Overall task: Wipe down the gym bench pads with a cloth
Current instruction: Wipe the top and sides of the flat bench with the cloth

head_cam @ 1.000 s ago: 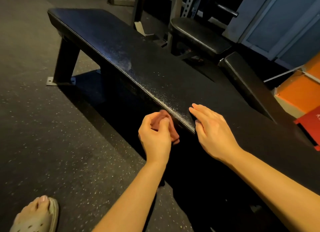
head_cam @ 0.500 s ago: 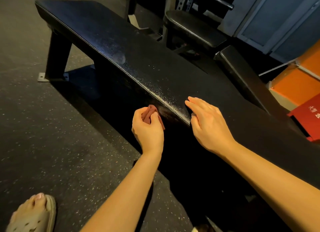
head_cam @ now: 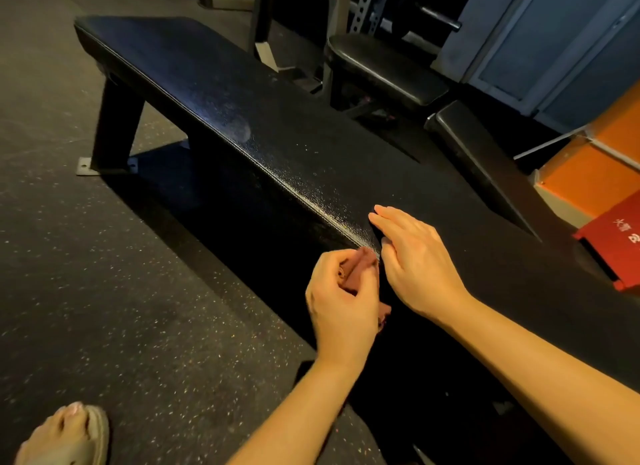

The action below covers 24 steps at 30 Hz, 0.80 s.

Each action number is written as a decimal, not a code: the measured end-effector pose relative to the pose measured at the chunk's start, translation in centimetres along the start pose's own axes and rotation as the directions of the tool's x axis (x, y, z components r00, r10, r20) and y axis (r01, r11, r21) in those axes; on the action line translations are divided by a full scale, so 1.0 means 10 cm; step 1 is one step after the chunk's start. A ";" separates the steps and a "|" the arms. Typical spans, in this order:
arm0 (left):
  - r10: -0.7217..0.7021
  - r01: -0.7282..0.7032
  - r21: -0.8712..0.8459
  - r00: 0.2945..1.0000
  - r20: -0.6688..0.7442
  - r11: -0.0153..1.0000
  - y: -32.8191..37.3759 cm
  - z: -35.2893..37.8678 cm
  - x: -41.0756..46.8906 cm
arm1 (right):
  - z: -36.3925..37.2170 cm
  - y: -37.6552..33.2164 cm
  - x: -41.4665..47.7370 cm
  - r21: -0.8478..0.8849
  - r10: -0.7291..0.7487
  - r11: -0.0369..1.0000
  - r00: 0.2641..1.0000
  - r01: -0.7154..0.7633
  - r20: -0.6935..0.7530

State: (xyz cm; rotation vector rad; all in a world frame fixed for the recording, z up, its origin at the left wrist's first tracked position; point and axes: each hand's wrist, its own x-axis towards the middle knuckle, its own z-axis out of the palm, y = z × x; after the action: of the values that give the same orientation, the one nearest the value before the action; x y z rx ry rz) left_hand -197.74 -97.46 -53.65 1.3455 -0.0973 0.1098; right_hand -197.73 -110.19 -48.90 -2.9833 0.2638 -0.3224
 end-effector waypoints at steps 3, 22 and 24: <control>-0.175 0.165 -0.071 0.967 -0.186 0.984 -0.25 -0.06 0.47 | 0.01 0.01 0.01 -0.003 -0.013 1.000 1.000 0.013 0.002; -0.146 0.149 0.001 0.969 -0.202 0.989 -0.32 -0.25 0.74 | 0.00 -0.01 -0.01 -0.026 -0.007 1.000 1.000 0.007 0.017; -0.108 0.121 0.072 0.981 -0.159 0.990 -0.31 -0.33 0.75 | 0.00 -0.01 -0.03 -0.023 -0.009 1.000 1.000 0.009 0.020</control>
State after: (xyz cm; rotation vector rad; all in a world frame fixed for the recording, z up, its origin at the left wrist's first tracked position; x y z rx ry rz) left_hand -189.92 -94.77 -56.32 1.4161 0.1167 0.1210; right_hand -198.00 -110.02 -48.97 -3.0100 0.2541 -0.2917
